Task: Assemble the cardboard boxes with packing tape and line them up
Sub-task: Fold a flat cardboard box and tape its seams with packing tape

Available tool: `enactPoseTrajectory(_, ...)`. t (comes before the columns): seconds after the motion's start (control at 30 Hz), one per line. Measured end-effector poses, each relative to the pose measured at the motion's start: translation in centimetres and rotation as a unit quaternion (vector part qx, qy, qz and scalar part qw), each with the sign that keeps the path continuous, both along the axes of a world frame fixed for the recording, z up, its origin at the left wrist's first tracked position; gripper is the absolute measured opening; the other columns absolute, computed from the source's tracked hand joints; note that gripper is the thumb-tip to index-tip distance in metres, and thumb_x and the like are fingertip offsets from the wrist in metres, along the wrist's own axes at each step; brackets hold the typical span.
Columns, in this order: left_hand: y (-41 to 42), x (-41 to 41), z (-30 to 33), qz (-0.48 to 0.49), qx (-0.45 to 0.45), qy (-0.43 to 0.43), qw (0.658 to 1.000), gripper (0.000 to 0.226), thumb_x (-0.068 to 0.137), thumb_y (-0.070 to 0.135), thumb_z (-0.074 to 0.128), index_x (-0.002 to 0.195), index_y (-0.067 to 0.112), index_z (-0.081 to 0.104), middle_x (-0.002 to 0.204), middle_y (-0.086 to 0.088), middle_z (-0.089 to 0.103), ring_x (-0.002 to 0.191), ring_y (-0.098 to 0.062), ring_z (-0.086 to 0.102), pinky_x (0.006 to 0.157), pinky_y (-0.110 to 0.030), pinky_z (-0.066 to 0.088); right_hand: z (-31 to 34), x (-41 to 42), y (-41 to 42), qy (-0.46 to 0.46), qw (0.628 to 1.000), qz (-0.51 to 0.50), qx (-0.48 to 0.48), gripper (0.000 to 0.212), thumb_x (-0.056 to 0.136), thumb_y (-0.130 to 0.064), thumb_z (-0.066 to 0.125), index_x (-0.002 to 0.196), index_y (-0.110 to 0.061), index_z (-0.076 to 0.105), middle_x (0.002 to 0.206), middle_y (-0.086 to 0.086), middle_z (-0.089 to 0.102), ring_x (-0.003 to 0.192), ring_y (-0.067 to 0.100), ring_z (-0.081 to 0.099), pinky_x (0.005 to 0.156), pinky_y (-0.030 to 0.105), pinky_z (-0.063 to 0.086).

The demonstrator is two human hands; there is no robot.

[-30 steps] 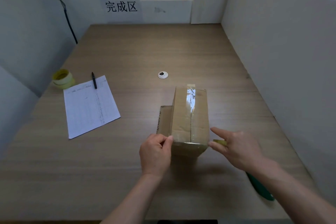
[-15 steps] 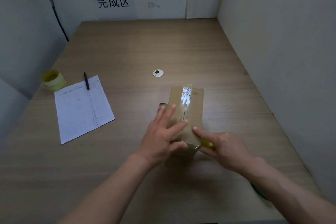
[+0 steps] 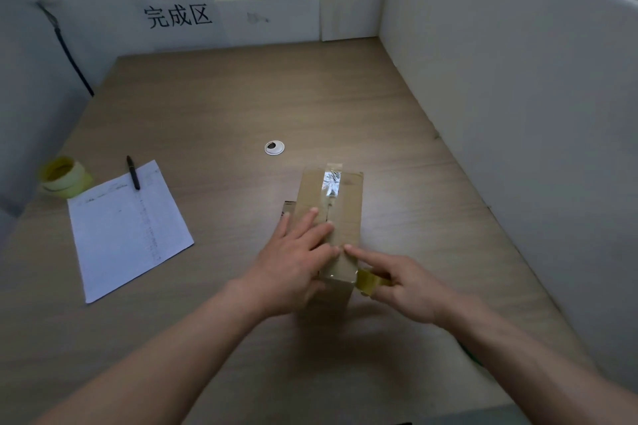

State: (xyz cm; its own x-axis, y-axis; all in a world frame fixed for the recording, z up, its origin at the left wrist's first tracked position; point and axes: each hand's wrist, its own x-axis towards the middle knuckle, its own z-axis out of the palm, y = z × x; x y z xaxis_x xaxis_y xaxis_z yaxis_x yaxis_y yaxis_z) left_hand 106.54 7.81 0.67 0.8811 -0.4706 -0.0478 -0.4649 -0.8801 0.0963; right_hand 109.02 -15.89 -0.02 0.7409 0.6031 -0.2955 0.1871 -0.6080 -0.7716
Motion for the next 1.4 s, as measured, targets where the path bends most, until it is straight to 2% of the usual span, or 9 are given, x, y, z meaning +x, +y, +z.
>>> enactPoseTrajectory(0.1, -2.3, 1.0, 2.1, -0.041, 0.007, 0.027, 0.999, 0.069, 0.079, 0.052, 0.067, 0.135, 0.019, 0.044, 0.161, 0.002, 0.017, 0.147, -0.021, 0.010, 0.118, -0.044, 0.022, -0.1, 0.1, 0.0, 0.024, 0.999, -0.019, 0.015, 0.067, 0.084, -0.022, 0.063, 0.134, -0.062, 0.040, 0.112, -0.006, 0.068, 0.100, 0.017, 0.065, 0.091, 0.046, 0.054)
enactPoseTrajectory(0.3, -3.9, 2.7, 2.4, -0.056, 0.014, 0.030, 0.998, 0.070, 0.070, 0.071, 0.058, 0.128, 0.038, 0.037, 0.136, 0.013, 0.038, 0.116, -0.016, 0.034, 0.088, -0.036, 0.041, 0.7, -0.2, -0.7, 0.023, 0.997, -0.080, -0.003, 0.054, 0.085, -0.020, 0.069, 0.121, -0.044, 0.039, 0.088, -0.001, 0.063, 0.078, 0.016, 0.061, 0.069, 0.035, 0.054)
enactPoseTrajectory(0.5, -3.2, 0.9, 1.9, 0.012, 0.027, 0.041, 0.999, 0.065, 0.067, 0.089, 0.042, 0.088, 0.029, 0.053, 0.095, 0.010, 0.043, 0.087, -0.013, 0.037, 0.073, -0.033, 0.042, 2.1, 0.8, -1.7, -0.133, 0.983, -0.035, -0.124, 0.025, 0.081, -0.040, 0.075, 0.103, -0.033, 0.065, 0.098, -0.007, 0.059, 0.090, 0.011, 0.056, 0.080, 0.027, 0.046)
enactPoseTrajectory(0.67, -4.4, 0.7, 0.3, 0.117, -0.107, 0.015, 0.987, 0.037, 0.068, 0.064, 0.044, 0.062, 0.028, 0.048, 0.069, 0.011, 0.053, 0.080, -0.018, 0.043, 0.066, -0.030, 0.029, 2.2, 2.3, -0.5, -0.159, 0.984, 0.010, -0.081, 0.020, 0.079, -0.029, 0.072, 0.098, -0.022, 0.070, 0.099, -0.003, 0.061, 0.101, 0.015, 0.051, 0.089, 0.031, 0.046)
enactPoseTrajectory(0.77, -4.7, 0.8, 0.5, 0.160, -0.159, 0.049, 0.973, 0.024, 0.065, 0.051, 0.056, 0.080, 0.033, 0.051, 0.067, 0.016, 0.054, 0.084, -0.014, 0.041, 0.072, -0.032, 0.028, 1.8, 3.0, -0.4, -0.142, 0.986, 0.024, -0.083, 0.023, 0.077, -0.025, 0.069, 0.100, -0.022, 0.071, 0.104, -0.003, 0.057, 0.107, 0.014, 0.046, 0.095, 0.030, 0.042)
enactPoseTrajectory(0.97, -4.2, 0.9, 0.7, 0.166, -0.160, 0.127, 0.965, 0.059, 0.072, 0.056, 0.054, 0.129, 0.041, 0.051, 0.066, 0.014, 0.051, 0.080, -0.012, 0.048, 0.078, -0.031, 0.035, 2.8, 3.2, 0.7, -0.128, 0.983, 0.072, -0.111, 0.018, 0.082, -0.022, 0.067, 0.099, -0.020, 0.074, 0.091, -0.004, 0.064, 0.090, 0.016, 0.058, 0.081, 0.034, 0.051)
enactPoseTrajectory(1.13, -4.4, 1.2, 0.9, 0.171, -0.180, 0.138, 0.959, 0.042, 0.086, 0.049, 0.062, 0.127, 0.049, 0.057, 0.058, 0.015, 0.049, 0.068, -0.009, 0.049, 0.079, -0.032, 0.039, 2.2, 4.1, 1.5, -0.156, 0.975, 0.085, -0.134, 0.010, 0.082, -0.031, 0.068, 0.088, -0.024, 0.070, 0.082, -0.005, 0.062, 0.083, 0.018, 0.060, 0.074, 0.035, 0.054)
enactPoseTrajectory(1.3, -5.1, 1.6, 1.6, 0.198, -0.126, 0.201, 0.951, 0.037, 0.088, 0.055, 0.055, 0.125, 0.059, 0.051, 0.081, 0.013, 0.067, 0.089, -0.016, 0.061, 0.087, -0.036, 0.043, 2.2, 4.6, 2.0, -0.202, 0.967, 0.060, -0.144, 0.027, 0.077, -0.037, 0.072, 0.085, -0.025, 0.048, 0.085, 0.000, 0.057, 0.082, 0.021, 0.052, 0.068, 0.040, 0.050)
enactPoseTrajectory(1.4, -5.3, 2.3, 1.6, 0.224, -0.105, 0.255, 0.935, 0.021, 0.083, 0.054, 0.060, 0.103, 0.060, 0.063, 0.088, 0.013, 0.072, 0.094, -0.015, 0.062, 0.094, -0.040, 0.044, 2.7, 4.7, 1.9, -0.212, 0.967, 0.059, -0.130, 0.037, 0.077, -0.035, 0.075, 0.082, -0.027, 0.039, 0.084, -0.002, 0.050, 0.079, 0.019, 0.048, 0.067, 0.040, 0.049)
